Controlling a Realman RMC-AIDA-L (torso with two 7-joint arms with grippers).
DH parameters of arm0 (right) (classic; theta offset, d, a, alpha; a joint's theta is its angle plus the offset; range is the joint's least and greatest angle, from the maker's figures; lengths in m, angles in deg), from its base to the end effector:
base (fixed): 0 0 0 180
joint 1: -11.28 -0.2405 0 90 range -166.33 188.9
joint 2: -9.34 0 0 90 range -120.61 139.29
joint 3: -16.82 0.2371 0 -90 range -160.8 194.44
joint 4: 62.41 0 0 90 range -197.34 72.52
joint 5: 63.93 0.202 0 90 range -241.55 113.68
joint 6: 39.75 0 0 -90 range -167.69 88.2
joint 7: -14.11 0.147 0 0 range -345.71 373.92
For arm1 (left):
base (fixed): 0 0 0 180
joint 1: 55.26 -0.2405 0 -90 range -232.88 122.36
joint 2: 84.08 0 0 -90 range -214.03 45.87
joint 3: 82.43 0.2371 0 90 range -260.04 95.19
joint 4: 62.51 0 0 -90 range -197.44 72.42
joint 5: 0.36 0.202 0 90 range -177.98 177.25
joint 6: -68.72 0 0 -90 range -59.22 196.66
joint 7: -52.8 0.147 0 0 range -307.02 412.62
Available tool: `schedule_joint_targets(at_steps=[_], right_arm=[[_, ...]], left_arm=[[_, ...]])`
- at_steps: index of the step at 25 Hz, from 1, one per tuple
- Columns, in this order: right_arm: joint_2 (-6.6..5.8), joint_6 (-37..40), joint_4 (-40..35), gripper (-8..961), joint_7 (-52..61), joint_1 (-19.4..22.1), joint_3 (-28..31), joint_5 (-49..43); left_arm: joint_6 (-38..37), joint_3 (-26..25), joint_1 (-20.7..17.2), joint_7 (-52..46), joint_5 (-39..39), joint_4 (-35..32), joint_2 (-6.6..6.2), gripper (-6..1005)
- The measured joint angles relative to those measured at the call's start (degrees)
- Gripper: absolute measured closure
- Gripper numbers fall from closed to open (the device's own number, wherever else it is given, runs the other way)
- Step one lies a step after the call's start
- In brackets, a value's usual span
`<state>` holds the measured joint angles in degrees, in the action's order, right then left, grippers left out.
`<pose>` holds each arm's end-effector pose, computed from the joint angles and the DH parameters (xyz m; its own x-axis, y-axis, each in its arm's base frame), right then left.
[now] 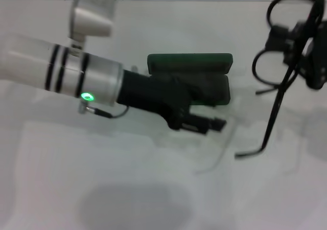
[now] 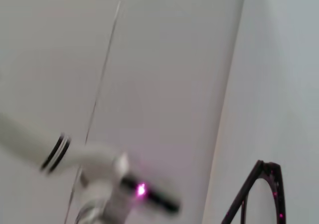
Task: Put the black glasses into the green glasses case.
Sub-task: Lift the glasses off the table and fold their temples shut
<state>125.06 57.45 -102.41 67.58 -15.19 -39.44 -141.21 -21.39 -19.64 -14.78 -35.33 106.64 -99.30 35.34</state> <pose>0.1847 0.3127 0.0503 0.6524 0.2863 -0.7017 -0.0479 -0.9085 -0.4152 -0.1576 0.3200 -0.0425 0.8836 0.2936 0.3648 0.2577 -0.9553 0.1448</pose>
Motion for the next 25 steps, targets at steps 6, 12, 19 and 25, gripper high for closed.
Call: schedule_joint_targets(at_steps=[6, 12, 19, 25], right_arm=[[0.37, -3.4, 4.2, 840, -1.3, -2.7, -1.8, 5.9], [0.48, -9.3, 9.3, 841, -4.3, -5.0, -4.6, 6.2], [0.44, -11.6, 11.7, 841, -4.6, -6.2, -7.0, 6.0], [-0.14, -11.6, 11.9, 841, -4.3, -5.7, -10.0, 4.8]], left_arm=[[-0.8, 9.1, 1.9, 0.2, -3.8, 0.9, 0.44, 377], [-4.3, 9.9, 1.5, 2.3, -9.3, 0.2, -0.02, 377], [-5.8, 9.4, 1.3, 5.3, -16.3, 0.1, -0.26, 377], [-6.1, 6.4, 1.4, 5.5, -16.5, 0.0, -0.31, 377]])
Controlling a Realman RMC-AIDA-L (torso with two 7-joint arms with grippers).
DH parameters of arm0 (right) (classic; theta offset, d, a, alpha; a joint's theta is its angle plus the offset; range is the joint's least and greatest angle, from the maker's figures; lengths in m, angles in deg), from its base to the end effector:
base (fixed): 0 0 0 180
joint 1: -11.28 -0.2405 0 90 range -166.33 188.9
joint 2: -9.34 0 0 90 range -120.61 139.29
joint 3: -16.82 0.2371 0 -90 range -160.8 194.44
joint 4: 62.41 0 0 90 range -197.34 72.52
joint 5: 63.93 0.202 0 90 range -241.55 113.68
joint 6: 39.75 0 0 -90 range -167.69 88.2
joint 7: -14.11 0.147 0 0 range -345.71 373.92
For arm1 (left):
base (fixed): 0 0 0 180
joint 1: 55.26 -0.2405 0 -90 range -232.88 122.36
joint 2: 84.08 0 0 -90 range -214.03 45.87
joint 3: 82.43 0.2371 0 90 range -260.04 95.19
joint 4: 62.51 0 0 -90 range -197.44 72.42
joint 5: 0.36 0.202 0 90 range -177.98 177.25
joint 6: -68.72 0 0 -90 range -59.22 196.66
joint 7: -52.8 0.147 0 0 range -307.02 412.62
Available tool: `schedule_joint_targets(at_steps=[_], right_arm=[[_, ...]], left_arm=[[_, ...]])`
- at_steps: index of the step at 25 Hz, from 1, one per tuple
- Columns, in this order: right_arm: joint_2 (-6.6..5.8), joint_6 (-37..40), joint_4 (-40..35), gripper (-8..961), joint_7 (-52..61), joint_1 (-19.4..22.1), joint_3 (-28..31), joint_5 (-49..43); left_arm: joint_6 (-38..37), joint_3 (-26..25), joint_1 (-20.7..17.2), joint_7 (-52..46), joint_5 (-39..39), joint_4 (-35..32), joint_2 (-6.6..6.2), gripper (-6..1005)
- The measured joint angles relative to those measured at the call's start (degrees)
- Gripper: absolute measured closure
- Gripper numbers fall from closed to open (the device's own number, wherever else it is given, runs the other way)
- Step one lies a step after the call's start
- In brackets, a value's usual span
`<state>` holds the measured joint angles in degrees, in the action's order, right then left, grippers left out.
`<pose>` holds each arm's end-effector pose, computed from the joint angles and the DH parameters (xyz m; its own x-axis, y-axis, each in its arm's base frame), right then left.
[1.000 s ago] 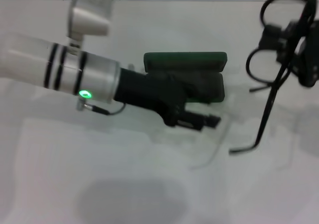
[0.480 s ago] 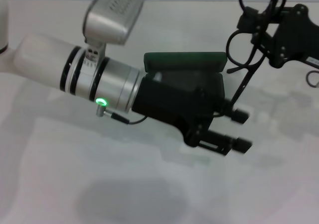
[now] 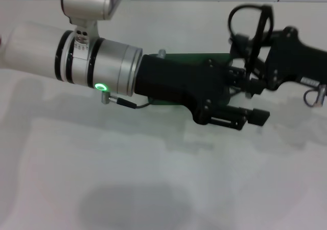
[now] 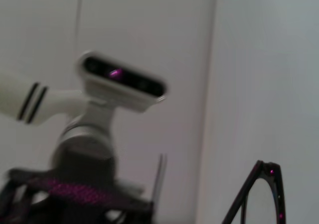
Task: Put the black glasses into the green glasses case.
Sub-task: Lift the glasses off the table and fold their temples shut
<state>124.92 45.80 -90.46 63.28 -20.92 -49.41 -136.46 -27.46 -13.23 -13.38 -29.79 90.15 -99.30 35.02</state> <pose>0.1848 0.3335 0.0009 0.7225 0.1682 -0.6706 -0.1263 -0.9215 -0.3673 -0.1129 0.3096 -0.0328 0.8058 0.1759 0.5655 0.0583 -0.9738 0.2198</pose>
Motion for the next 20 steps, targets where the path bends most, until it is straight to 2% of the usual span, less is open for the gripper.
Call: schedule_joint_targets(at_steps=[7, 15, 20], right_arm=[[-0.13, 0.9, -0.3, 841, 0.8, 0.0, -0.7, -4.9], [-0.12, 0.9, -0.4, 841, 0.8, 0.0, -1.1, -6.2], [-0.75, 0.6, -0.3, 841, 0.8, 0.1, -0.8, -7.3]], left_arm=[[-0.1, -0.2, -0.1, -0.2, 0.0, 0.0, -0.25, 377], [-0.1, -0.2, -0.1, -0.2, 0.1, 0.0, -0.61, 377], [-0.1, -0.2, -0.3, -0.1, 0.2, 0.0, -1.05, 377]])
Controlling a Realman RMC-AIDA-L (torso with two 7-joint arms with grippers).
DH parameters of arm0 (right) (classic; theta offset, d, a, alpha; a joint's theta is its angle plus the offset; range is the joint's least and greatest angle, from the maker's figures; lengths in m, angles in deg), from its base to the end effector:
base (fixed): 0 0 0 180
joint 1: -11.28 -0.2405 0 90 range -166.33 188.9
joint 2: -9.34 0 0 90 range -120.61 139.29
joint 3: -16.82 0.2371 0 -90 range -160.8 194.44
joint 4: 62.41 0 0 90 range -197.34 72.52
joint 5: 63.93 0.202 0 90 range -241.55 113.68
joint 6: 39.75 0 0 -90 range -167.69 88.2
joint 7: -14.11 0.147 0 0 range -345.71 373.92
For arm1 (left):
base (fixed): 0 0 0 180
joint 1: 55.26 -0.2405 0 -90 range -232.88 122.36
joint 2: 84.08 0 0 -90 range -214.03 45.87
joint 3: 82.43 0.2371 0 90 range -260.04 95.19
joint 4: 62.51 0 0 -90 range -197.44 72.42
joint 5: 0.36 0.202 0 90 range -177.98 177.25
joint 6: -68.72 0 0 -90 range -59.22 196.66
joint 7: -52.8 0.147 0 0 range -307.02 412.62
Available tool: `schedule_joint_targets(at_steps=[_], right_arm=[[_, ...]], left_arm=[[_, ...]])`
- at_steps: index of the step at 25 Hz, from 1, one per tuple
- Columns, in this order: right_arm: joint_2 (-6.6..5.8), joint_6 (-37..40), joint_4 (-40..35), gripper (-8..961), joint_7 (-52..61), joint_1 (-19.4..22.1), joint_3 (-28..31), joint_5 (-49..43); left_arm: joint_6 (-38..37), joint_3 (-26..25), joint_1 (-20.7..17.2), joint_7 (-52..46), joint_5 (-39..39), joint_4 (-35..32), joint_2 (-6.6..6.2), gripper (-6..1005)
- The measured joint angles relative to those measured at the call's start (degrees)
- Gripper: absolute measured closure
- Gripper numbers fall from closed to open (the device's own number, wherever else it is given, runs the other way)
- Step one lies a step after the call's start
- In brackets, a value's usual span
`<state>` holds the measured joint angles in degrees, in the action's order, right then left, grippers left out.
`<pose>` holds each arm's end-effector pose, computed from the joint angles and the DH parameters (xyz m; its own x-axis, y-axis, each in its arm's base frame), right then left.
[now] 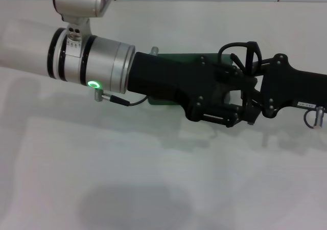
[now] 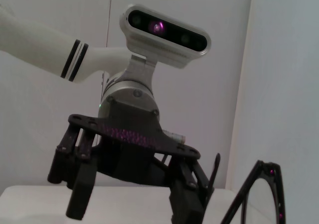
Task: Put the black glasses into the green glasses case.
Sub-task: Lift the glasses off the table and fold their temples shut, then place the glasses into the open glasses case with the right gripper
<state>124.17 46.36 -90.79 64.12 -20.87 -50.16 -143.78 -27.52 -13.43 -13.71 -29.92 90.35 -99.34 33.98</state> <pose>0.1955 0.3238 -0.0090 0.7906 0.1421 -0.5956 -0.0573 -0.9513 -0.3030 -0.1186 0.3124 -0.0272 0.8128 0.1753 0.5556 0.0687 -0.9758 0.2074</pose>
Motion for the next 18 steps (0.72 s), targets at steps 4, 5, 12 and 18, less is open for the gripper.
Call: schedule_joint_targets(at_steps=[4, 5, 12, 18], right_arm=[[-0.18, 0.0, 0.1, 841, 0.0, 0.0, 0.0, 0.0], [-0.19, 0.0, 0.0, 841, 0.0, 0.0, -0.1, 0.0], [0.25, -0.1, -0.2, 841, 0.0, -0.4, -0.5, -1.4], [0.37, -0.2, -0.3, 842, 0.0, -0.2, -0.2, -1.5]], left_arm=[[0.0, 0.0, -0.1, 0.1, 0.1, 0.0, -0.38, 377], [0.0, 0.0, -0.2, 0.1, 0.1, 0.0, -0.42, 377], [0.0, 0.0, -0.1, 0.2, 0.3, 0.0, -0.89, 377], [0.0, 0.0, -0.2, 0.2, 0.2, 0.0, -1.19, 377]])
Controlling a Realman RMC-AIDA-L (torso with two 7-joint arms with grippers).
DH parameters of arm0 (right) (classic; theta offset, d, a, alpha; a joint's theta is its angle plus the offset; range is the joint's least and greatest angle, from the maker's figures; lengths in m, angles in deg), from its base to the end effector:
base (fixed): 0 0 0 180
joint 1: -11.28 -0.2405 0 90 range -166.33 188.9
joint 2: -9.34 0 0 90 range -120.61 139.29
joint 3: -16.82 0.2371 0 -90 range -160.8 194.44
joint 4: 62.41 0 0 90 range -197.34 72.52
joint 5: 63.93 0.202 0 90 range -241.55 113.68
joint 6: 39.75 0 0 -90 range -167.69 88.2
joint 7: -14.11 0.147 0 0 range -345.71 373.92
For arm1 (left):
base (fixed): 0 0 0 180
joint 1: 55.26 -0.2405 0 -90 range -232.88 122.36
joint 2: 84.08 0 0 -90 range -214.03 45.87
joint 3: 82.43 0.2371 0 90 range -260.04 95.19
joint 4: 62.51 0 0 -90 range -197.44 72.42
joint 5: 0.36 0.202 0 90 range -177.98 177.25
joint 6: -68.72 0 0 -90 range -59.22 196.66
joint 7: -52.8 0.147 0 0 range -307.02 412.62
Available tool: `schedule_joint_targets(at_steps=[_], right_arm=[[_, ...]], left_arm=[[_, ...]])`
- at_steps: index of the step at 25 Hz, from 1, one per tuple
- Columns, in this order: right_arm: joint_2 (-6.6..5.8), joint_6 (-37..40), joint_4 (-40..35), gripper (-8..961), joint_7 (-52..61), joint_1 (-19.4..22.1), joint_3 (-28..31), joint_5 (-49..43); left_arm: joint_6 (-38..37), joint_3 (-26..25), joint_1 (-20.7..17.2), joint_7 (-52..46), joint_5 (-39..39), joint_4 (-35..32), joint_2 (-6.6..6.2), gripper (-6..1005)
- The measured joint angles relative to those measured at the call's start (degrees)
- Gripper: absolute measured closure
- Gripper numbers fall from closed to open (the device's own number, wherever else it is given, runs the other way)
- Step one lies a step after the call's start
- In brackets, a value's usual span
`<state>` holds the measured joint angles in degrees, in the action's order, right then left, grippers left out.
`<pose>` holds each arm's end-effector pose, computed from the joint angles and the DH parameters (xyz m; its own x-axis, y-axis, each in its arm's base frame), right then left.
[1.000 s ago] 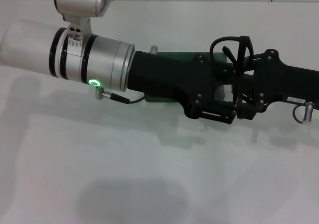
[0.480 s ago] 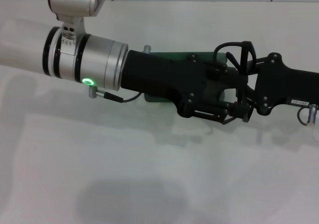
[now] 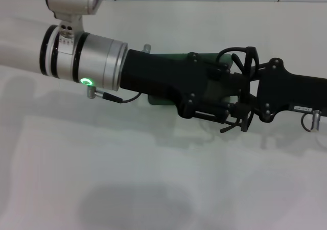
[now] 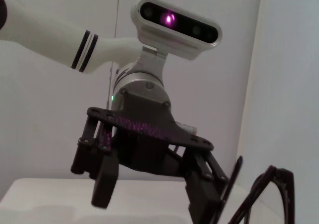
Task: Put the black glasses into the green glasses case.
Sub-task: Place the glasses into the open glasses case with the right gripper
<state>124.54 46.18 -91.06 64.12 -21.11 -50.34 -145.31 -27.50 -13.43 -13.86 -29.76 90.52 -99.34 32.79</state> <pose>0.1945 0.3222 -0.0137 0.8009 0.1435 -0.5813 -0.0389 -0.9563 -0.2897 -0.1239 0.3156 -0.0212 0.8227 0.1671 0.5433 0.0724 -0.9788 0.1915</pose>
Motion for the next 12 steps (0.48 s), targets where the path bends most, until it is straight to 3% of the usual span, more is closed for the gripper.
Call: schedule_joint_targets(at_steps=[3, 8, 12], right_arm=[[0.01, -0.9, -0.1, 842, -0.1, 0.9, 0.5, 0.2], [0.43, -4.5, -1.3, 842, -0.7, 2.0, 1.5, 0.4], [0.95, -8.3, -5.8, 842, -0.4, 2.8, -0.9, 0.2]], left_arm=[[0.3, -1.0, -0.7, 0.0, -0.1, 0.0, -0.29, 377], [1.7, -9.2, -4.4, 2.4, 0.3, 0.4, -0.54, 377], [6.3, -19.4, -8.9, 8.9, -0.3, 0.7, 1.77, 377]])
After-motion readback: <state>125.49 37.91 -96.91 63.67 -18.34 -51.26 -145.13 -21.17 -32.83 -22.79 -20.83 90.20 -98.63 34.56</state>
